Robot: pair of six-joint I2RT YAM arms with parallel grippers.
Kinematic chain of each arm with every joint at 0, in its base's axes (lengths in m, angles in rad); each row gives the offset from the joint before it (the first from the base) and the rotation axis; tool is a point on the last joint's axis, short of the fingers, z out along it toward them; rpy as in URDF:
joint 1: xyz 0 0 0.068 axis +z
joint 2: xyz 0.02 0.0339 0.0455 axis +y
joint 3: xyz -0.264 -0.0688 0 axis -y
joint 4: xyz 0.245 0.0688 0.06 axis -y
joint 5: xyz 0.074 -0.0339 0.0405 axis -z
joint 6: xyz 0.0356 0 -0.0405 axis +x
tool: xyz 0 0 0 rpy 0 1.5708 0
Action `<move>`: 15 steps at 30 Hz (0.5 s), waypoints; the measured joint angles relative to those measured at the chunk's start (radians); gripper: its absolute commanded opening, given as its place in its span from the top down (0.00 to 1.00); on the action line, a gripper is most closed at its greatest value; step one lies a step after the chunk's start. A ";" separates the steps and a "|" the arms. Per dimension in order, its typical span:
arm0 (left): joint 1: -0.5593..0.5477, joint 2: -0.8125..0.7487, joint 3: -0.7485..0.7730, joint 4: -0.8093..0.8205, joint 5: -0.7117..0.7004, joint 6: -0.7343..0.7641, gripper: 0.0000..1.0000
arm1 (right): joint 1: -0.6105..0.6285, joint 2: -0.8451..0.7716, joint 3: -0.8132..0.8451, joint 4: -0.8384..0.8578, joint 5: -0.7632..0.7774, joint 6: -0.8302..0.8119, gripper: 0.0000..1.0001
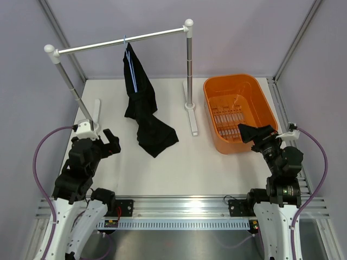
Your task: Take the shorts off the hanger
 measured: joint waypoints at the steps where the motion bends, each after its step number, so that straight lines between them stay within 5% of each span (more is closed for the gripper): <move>1: 0.000 0.001 0.000 0.000 0.000 0.000 0.01 | 0.000 -0.002 0.000 0.000 0.000 0.000 0.01; 15: 0.000 0.004 0.014 0.001 0.026 0.015 0.01 | 0.000 -0.013 0.000 -0.001 0.000 0.001 0.00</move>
